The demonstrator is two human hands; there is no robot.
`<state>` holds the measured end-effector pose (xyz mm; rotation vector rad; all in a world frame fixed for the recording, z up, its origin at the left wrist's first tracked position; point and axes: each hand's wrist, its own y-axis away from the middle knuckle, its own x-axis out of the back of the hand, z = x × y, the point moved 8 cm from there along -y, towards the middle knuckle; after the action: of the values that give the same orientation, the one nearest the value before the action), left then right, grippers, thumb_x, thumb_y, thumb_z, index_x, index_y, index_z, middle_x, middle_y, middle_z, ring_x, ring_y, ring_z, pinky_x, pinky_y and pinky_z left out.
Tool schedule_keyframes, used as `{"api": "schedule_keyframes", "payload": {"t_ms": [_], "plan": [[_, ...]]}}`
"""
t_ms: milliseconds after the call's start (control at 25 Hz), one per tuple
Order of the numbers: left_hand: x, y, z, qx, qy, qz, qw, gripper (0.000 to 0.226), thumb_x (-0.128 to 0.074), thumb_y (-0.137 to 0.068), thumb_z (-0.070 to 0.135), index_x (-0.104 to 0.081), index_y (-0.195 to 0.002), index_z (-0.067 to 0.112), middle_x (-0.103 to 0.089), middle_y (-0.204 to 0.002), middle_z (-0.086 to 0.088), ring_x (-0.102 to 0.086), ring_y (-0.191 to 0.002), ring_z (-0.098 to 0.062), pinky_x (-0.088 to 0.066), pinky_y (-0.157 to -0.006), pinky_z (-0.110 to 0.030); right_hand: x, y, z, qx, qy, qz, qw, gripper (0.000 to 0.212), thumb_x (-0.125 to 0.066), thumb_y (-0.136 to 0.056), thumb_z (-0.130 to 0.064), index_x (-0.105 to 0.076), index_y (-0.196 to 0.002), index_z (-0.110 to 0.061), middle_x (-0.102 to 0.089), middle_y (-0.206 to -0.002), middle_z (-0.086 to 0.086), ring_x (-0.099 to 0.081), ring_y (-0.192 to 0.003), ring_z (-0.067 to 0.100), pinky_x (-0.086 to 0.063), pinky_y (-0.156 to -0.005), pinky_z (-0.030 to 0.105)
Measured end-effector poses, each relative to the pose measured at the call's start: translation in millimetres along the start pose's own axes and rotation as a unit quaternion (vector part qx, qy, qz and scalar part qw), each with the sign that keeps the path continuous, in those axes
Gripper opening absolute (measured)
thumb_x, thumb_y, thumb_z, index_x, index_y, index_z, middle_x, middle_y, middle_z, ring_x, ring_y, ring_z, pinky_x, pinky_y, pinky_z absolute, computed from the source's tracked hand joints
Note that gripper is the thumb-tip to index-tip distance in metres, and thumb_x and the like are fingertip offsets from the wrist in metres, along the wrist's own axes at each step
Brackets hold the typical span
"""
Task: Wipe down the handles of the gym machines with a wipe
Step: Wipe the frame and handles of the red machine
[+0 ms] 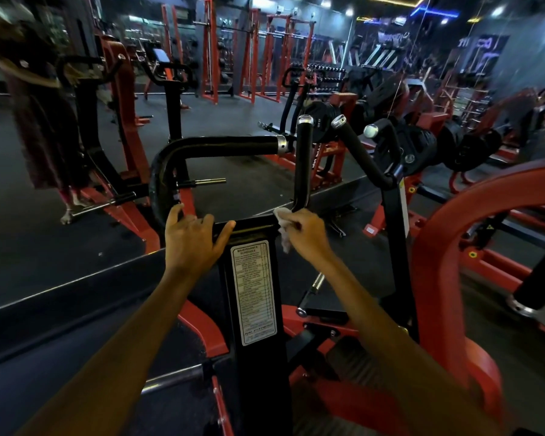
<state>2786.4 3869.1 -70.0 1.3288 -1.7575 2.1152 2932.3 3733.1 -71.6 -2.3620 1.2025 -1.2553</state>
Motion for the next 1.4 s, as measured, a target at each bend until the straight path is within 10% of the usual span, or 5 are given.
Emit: {"api": "schedule_keyframes", "payload": {"t_ms": [400, 640, 920, 1160, 1400], "plan": [[0, 1, -1, -0.002, -0.011, -0.011, 1.0, 0.066, -0.022, -0.095, 0.056, -0.063, -0.07, 0.01, -0.06, -0.053, -0.008, -0.059, -0.057, -0.025, -0.035, -0.102, -0.044, -3, -14, 0, -0.033, 0.149, 0.042, 0.987, 0.021, -0.05, -0.091, -0.001, -0.057, -0.111, 0.002, -0.044, -0.123, 0.015, -0.047, -0.113, 0.025, -0.043, -0.096, 0.028], [4, 2, 0, 0.001, 0.007, 0.002, 1.0, 0.063, -0.025, -0.096, 0.054, -0.061, -0.067, 0.011, -0.058, -0.051, -0.007, -0.058, -0.056, -0.025, -0.034, -0.101, -0.045, -18, 2, -7, -0.083, 0.006, 0.059, 0.995, 0.035, -0.048, -0.09, 0.007, -0.055, -0.124, 0.002, -0.046, -0.112, 0.014, -0.052, -0.094, 0.017, -0.046, -0.086, 0.014], [7, 2, 0, -0.012, 0.004, 0.013, 1.0, 0.063, -0.023, -0.096, 0.051, -0.061, -0.067, 0.01, -0.057, -0.051, -0.008, -0.058, -0.054, -0.026, -0.035, -0.099, -0.045, 17, 18, -6, -0.027, -0.016, 0.076, 0.997, 0.017, -0.051, -0.087, 0.009, -0.067, -0.089, 0.006, -0.056, -0.091, 0.013, -0.057, -0.054, -0.005, -0.044, -0.055, 0.004], [10, 3, 2, -0.024, 0.026, 0.019, 0.999, 0.065, -0.014, -0.099, 0.046, -0.058, -0.066, 0.012, -0.058, -0.053, -0.008, -0.057, -0.056, -0.027, -0.033, -0.097, -0.045, -50, 37, -65, 0.094, 0.014, 0.102, 0.99, 0.03, -0.057, -0.083, 0.006, -0.067, -0.11, -0.004, -0.062, -0.106, 0.011, -0.055, -0.097, 0.019, -0.046, -0.089, 0.021], [9, 3, -2, -0.032, 0.022, -0.02, 0.999, 0.067, -0.014, -0.098, 0.053, -0.063, -0.074, 0.012, -0.064, -0.061, -0.006, -0.06, -0.064, -0.026, -0.033, -0.1, -0.045, -31, 40, -42, 0.177, 0.084, 0.14, 0.971, 0.031, -0.07, -0.071, 0.006, -0.071, -0.1, -0.005, -0.063, -0.097, 0.008, -0.054, -0.093, 0.017, -0.054, -0.073, 0.038]]}}
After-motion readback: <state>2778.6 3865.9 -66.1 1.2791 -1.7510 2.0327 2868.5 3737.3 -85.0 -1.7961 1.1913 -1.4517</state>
